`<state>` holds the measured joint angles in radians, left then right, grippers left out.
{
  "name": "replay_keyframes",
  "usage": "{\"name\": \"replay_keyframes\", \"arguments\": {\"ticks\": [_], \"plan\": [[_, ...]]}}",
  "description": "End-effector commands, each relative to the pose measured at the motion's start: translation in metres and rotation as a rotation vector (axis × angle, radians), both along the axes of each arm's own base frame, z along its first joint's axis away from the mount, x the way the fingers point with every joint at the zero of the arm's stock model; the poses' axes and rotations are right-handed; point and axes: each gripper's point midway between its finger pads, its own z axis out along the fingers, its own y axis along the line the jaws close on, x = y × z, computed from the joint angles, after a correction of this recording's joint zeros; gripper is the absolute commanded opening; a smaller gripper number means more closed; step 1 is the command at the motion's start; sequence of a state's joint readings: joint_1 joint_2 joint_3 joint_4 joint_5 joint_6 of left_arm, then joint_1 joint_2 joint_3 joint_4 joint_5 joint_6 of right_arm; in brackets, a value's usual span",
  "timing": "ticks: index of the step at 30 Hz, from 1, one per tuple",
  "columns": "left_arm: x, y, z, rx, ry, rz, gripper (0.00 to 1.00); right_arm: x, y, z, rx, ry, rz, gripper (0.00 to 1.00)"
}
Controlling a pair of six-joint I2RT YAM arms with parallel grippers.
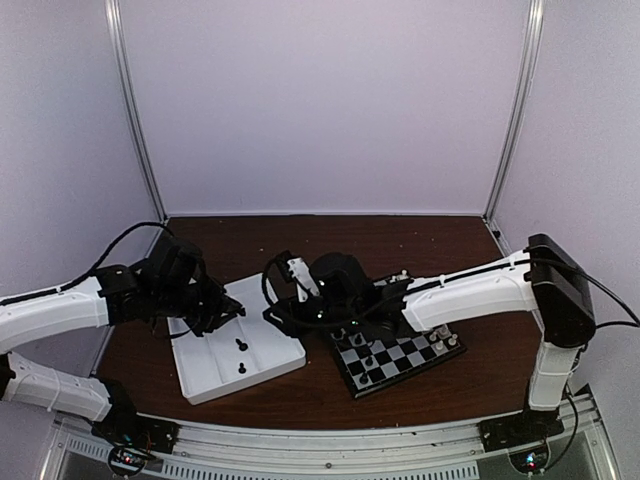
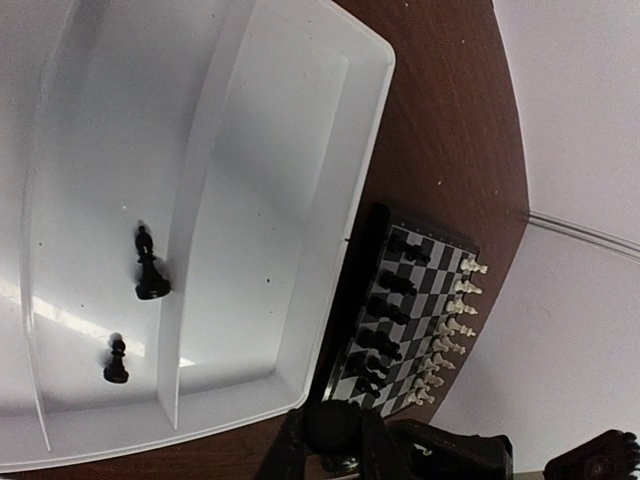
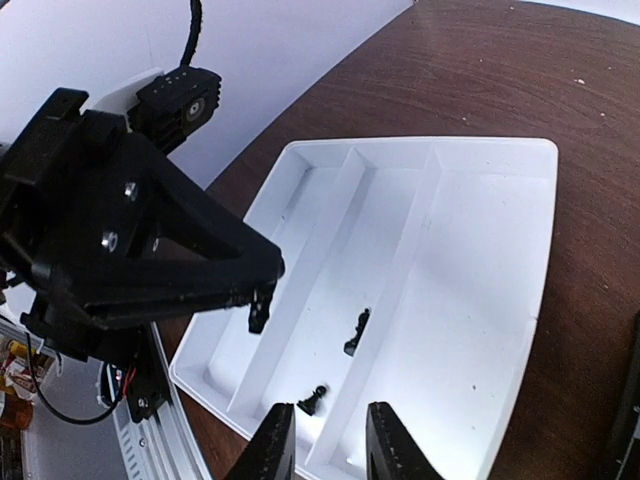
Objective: Set up the chess pieces on the board
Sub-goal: Pick up the chess piece from the storage box.
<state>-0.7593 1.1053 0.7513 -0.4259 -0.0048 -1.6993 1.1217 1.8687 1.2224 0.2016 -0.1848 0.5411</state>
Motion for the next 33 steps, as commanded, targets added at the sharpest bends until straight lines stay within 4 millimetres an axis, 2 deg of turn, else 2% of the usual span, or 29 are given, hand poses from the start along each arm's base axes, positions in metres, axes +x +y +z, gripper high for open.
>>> {"name": "replay_keyframes", "arguments": {"ticks": [1,9,17,23,26,30,33], "plan": [[0.000,-0.010,0.009,-0.094,-0.015,0.000,0.15,0.005,0.033,0.023,0.130,-0.003,0.026,0.28],[0.000,-0.015,0.001,-0.103,0.005,-0.008,0.15,-0.002,0.056,0.019,0.203,0.026,0.096,0.31],[0.001,-0.013,-0.003,-0.103,0.004,0.005,0.15,-0.008,0.055,0.009,0.208,0.051,0.100,0.35],[0.000,-0.015,-0.004,-0.114,0.012,0.000,0.15,-0.007,0.060,-0.002,0.189,0.072,0.097,0.27],[-0.001,-0.015,-0.005,-0.117,0.014,-0.001,0.15,-0.006,0.060,-0.006,0.184,0.076,0.088,0.26],[-0.001,-0.015,-0.004,-0.119,0.011,0.000,0.15,-0.004,0.058,-0.009,0.172,0.077,0.076,0.31],[-0.001,-0.015,-0.006,-0.119,0.016,-0.002,0.15,-0.003,0.057,-0.008,0.180,0.071,0.070,0.26]]}}
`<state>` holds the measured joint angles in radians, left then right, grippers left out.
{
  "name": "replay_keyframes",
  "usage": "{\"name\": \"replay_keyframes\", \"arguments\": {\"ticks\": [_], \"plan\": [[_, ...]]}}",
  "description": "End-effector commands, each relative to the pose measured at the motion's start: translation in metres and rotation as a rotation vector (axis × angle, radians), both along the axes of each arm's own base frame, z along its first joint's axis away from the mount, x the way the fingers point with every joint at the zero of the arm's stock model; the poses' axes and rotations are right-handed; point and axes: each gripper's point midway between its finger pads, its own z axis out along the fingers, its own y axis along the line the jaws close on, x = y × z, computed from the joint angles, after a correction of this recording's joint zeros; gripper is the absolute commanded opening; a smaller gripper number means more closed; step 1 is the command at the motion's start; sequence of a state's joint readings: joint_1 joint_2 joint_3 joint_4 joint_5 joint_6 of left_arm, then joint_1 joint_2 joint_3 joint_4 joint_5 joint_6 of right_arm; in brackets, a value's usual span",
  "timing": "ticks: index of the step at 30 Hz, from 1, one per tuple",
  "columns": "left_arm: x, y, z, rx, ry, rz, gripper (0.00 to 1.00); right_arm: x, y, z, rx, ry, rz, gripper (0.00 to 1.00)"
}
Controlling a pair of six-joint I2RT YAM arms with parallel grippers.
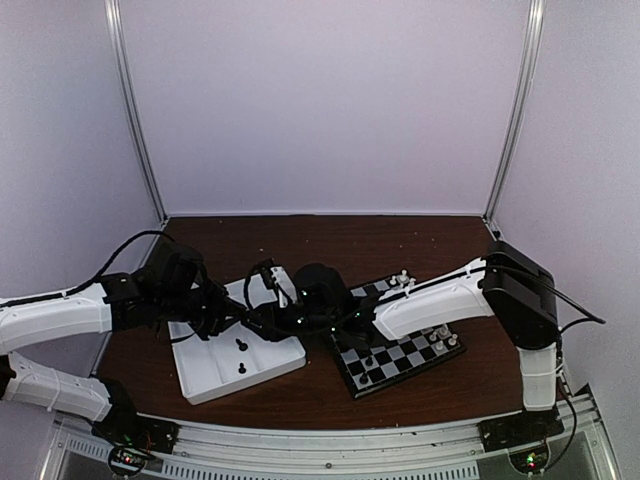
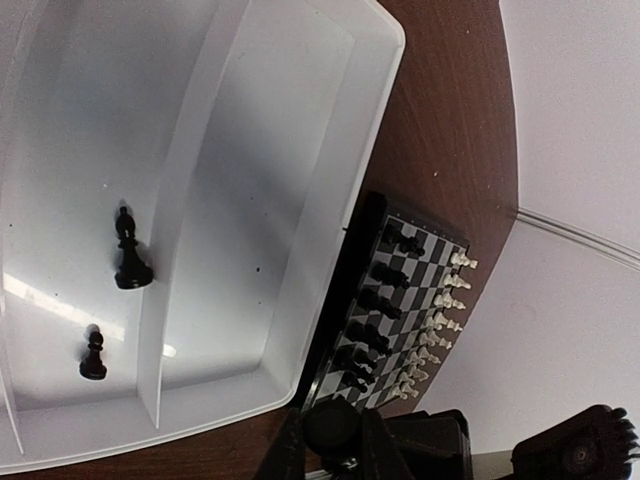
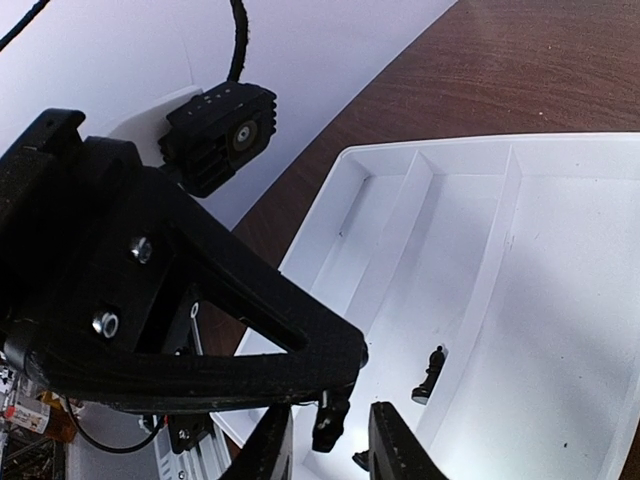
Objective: Set up the chess pieces on the board
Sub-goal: Pick up the chess piece from the storage box.
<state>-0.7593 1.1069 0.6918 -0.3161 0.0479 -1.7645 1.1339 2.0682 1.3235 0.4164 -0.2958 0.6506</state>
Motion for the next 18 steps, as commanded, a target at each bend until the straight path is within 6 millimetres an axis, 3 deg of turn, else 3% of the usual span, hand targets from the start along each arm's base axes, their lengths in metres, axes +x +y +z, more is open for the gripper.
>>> {"name": "replay_keyframes", "arguments": {"ticks": [1,10,14,18], "plan": [[0.000,-0.005,-0.001,-0.027,-0.005,-0.009,0.15,0.001,0.004,0.010,0.029,-0.015,-0.009,0.24],[-0.001,-0.007,-0.006,-0.034,0.006,-0.013,0.17,0.004,-0.001,0.018,0.029,-0.052,-0.026,0.01],[0.002,-0.004,-0.002,-0.013,-0.033,-0.019,0.37,0.004,-0.009,0.019,-0.018,-0.062,-0.033,0.00],[0.006,0.008,0.006,0.060,-0.108,-0.044,0.55,0.002,-0.031,0.021,-0.113,-0.091,-0.053,0.01]]}}
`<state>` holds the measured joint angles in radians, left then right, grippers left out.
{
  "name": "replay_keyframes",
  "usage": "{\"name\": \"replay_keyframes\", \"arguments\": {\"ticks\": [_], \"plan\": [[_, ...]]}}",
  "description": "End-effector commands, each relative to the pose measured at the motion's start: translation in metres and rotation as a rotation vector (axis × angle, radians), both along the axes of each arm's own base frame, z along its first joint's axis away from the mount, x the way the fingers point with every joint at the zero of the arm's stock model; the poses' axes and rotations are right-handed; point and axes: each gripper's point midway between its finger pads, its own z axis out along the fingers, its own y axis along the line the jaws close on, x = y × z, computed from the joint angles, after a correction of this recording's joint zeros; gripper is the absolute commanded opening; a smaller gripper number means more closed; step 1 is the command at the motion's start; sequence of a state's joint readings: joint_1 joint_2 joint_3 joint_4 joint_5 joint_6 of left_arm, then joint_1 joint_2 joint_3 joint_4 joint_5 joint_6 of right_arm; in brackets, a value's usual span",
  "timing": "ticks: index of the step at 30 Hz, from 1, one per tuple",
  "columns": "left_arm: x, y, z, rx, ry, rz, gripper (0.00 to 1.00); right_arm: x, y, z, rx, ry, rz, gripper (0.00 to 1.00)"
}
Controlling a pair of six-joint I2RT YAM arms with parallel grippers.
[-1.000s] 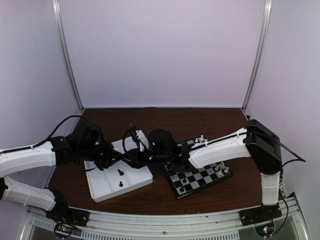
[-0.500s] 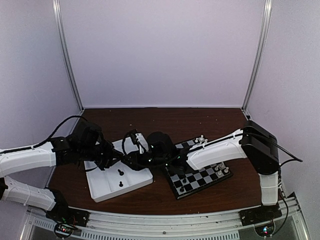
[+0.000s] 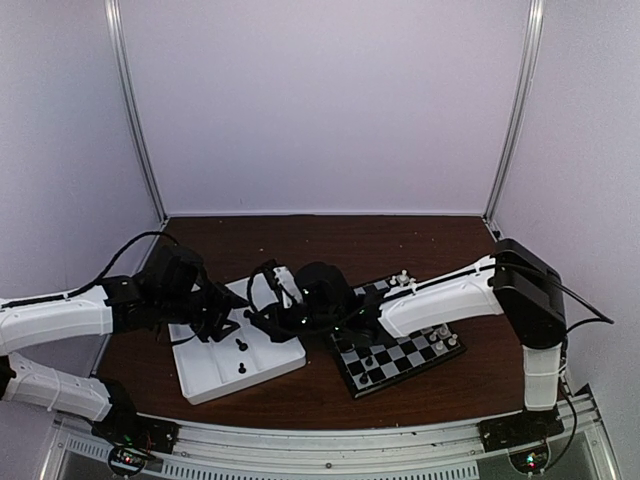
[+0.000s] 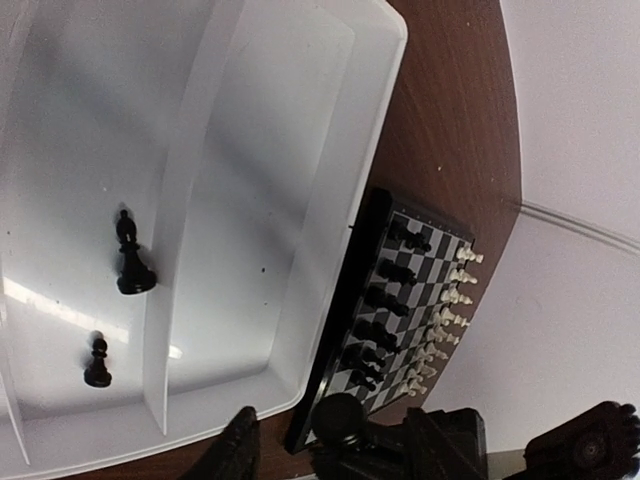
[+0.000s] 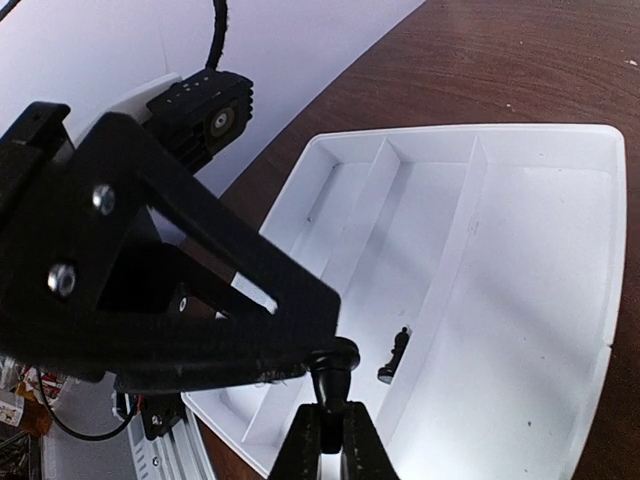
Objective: Set up the chess pieces on the board
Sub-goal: Pick up the chess piece from the storage box, then place the chess piece on the chessboard.
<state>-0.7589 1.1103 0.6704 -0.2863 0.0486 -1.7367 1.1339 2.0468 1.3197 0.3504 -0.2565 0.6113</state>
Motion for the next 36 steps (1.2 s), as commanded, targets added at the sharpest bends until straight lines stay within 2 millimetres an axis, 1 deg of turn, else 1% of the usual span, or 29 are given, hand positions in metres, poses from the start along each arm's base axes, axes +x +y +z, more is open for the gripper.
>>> {"name": "replay_keyframes", "arguments": {"ticks": [1,3,4,5,6,10,11,12,15,18,21,23,25,26,30,36], "plan": [[0.008,0.014,0.013,0.076,-0.117,-0.030,0.59,-0.002,-0.031,0.027,-0.078,-0.069,-0.035,0.01],[0.014,0.024,0.023,0.132,-0.201,-0.056,0.62,-0.005,-0.050,0.028,-0.150,-0.066,-0.044,0.02],[0.015,0.027,0.028,0.161,-0.245,-0.078,0.63,-0.006,-0.059,0.032,-0.179,-0.062,-0.043,0.02],[0.016,0.029,0.034,0.197,-0.301,-0.114,0.64,-0.010,-0.070,0.030,-0.235,-0.048,-0.034,0.02],[0.017,0.032,0.040,0.243,-0.358,-0.154,0.66,-0.014,-0.079,0.032,-0.279,-0.043,-0.021,0.02],[0.011,0.042,0.054,0.450,-0.511,-0.349,0.76,-0.033,-0.121,0.031,-0.506,-0.022,0.045,0.03],[0.009,0.043,0.056,0.493,-0.532,-0.395,0.77,-0.036,-0.131,0.030,-0.561,-0.018,0.056,0.03],[0.007,0.045,0.056,0.531,-0.542,-0.435,0.78,-0.042,-0.146,0.026,-0.640,-0.005,0.069,0.03],[0.003,0.041,0.060,0.587,-0.599,-0.550,0.78,-0.047,-0.176,0.023,-0.793,-0.001,0.090,0.03],[0.001,0.034,0.060,0.600,-0.649,-0.628,0.78,-0.050,-0.196,0.024,-0.905,-0.005,0.114,0.03],[-0.002,0.022,0.054,0.588,-0.697,-0.715,0.78,-0.053,-0.208,0.023,-1.004,-0.004,0.155,0.03],[-0.002,0.018,0.048,0.591,-0.715,-0.752,0.78,-0.054,-0.214,0.016,-1.070,0.000,0.192,0.03],[-0.002,0.013,0.043,0.588,-0.721,-0.785,0.78,-0.054,-0.219,0.009,-1.130,0.010,0.219,0.01],[-0.003,0.011,0.043,0.585,-0.726,-0.798,0.78,-0.054,-0.221,0.002,-1.164,0.019,0.233,0.00],[-0.004,0.008,0.043,0.580,-0.747,-0.817,0.78,-0.051,-0.219,-0.013,-1.226,0.027,0.261,0.00],[-0.004,0.019,0.045,0.622,-0.761,-0.788,0.79,-0.046,-0.212,-0.027,-1.249,0.021,0.278,0.00]]}}
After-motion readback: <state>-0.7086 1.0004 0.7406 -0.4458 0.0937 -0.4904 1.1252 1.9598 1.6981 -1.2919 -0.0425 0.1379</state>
